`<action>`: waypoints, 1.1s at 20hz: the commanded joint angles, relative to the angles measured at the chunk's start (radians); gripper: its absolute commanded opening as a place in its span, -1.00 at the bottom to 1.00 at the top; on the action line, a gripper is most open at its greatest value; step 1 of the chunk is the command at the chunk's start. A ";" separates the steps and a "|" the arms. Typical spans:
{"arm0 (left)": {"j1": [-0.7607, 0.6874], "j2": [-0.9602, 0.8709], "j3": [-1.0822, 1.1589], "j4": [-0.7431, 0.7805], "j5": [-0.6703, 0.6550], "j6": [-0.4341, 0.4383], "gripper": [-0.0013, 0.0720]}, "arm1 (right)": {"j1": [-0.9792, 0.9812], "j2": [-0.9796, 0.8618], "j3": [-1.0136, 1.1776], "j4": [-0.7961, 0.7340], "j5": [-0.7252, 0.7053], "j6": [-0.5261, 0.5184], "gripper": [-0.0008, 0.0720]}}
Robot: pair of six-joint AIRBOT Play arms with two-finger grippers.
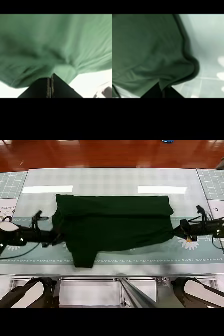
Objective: Fold the shirts.
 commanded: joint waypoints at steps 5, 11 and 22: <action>-0.002 -0.194 0.347 -0.087 0.042 0.000 -0.92 | 0.127 -0.055 0.206 0.026 -0.145 0.042 -0.91; -0.042 -0.467 0.615 -0.140 0.028 -0.001 -0.92 | 0.140 -0.201 0.397 0.056 -0.167 0.058 -0.91; -0.080 -0.787 0.944 -0.143 0.030 -0.053 -0.92 | 0.158 -0.410 0.527 0.189 -0.260 0.041 -0.91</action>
